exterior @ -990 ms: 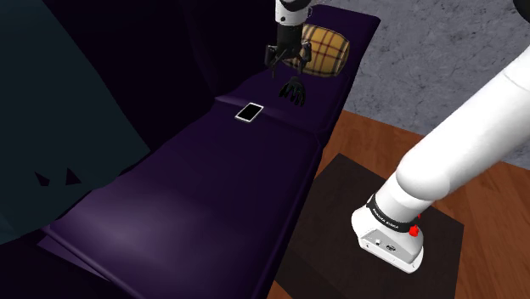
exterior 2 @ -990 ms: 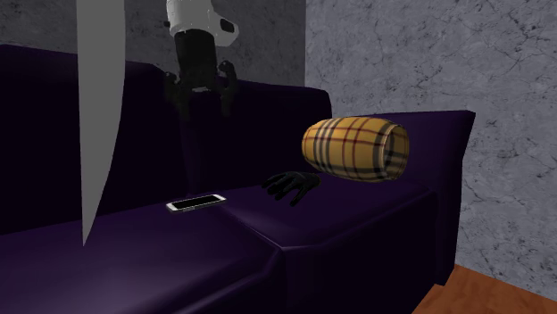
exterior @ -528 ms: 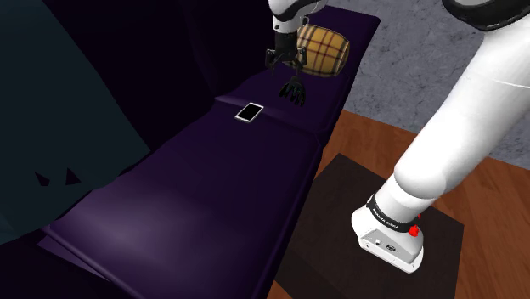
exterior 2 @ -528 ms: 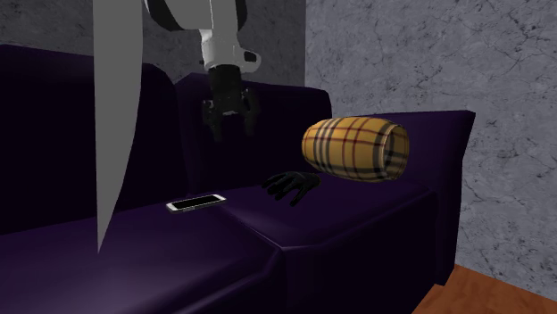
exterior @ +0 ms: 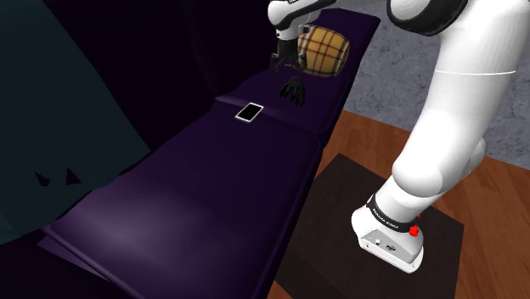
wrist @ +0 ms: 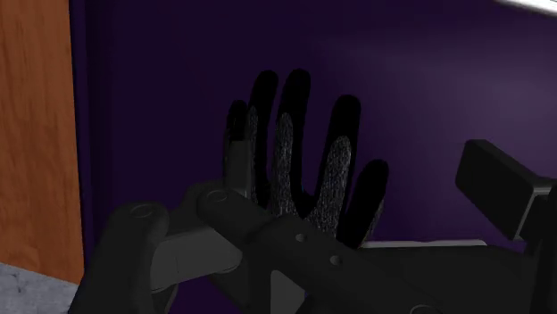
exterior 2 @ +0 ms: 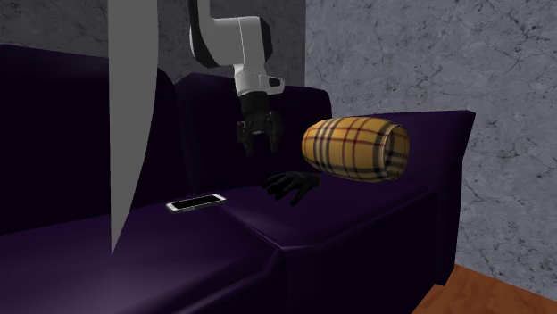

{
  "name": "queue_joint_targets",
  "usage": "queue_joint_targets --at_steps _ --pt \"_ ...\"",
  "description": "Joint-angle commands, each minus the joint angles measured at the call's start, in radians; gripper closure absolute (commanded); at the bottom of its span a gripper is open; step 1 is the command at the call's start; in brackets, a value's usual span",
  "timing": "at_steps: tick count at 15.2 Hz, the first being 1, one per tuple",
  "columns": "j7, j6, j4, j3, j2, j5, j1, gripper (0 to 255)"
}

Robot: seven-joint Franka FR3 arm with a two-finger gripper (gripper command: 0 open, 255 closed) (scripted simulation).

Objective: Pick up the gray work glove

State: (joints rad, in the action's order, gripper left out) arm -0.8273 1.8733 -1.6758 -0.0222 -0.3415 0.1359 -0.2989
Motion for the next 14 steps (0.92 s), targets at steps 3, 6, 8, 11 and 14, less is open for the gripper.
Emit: queue_joint_targets --at_steps 3,6,8,11,14 --pt "-0.062 -0.010 0.115 -0.038 -0.119 -0.007 -0.031 0" --pt "-0.081 -0.005 0.146 -0.050 -0.160 -0.011 -0.041 0" --pt "-0.084 0.017 0.133 -0.050 -0.169 -0.011 -0.042 0" --pt "-0.088 0.049 0.116 -0.049 -0.184 -0.010 -0.042 0" --pt "-0.090 0.066 0.109 -0.049 -0.193 -0.010 -0.042 0"
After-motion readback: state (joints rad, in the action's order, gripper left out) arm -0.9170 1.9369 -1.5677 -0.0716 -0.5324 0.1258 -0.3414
